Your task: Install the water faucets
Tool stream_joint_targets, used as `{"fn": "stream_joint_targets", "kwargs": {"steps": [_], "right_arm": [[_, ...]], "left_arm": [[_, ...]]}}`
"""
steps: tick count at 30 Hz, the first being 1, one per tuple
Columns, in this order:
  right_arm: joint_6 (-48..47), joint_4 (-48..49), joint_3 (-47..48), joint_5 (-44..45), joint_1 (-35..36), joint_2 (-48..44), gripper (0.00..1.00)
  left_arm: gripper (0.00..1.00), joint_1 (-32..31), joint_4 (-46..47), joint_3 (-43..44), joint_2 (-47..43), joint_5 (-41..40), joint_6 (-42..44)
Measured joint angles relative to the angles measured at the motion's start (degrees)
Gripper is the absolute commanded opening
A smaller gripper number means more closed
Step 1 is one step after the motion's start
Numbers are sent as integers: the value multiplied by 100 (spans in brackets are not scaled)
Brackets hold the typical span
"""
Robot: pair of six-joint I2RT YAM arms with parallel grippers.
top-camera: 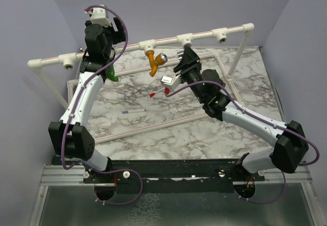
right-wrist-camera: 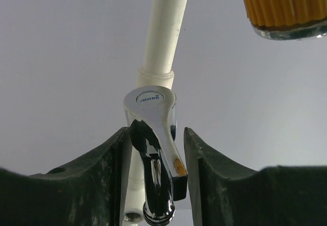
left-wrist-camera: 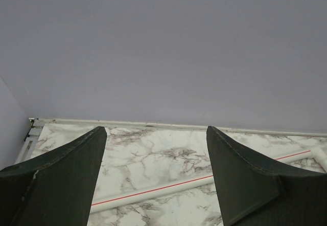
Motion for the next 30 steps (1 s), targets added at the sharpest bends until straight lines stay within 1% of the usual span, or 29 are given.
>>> {"fn": "stream_joint_targets", "kwargs": {"steps": [6, 9, 10, 14, 19, 25, 30], "right_arm": [[76, 50, 0, 118, 0, 9, 20], [138, 87, 0, 144, 0, 9, 2], [181, 87, 0, 144, 0, 9, 1], [590, 131, 0, 144, 24, 9, 1], [1585, 317, 0, 133, 35, 2, 0], [3300, 621, 0, 149, 35, -15, 1], [5178, 925, 0, 326, 28, -31, 1]], "left_arm": [[80, 0, 0, 2, 0, 0, -7], [80, 4, 0, 4, 4, 0, -13], [80, 9, 0, 4, 4, 2, -15], [80, 9, 0, 7, 11, 7, -17], [80, 9, -2, 7, 11, 7, -17], [80, 9, -11, 7, 9, 11, -20], [80, 11, -17, 7, 9, 11, -15]]}}
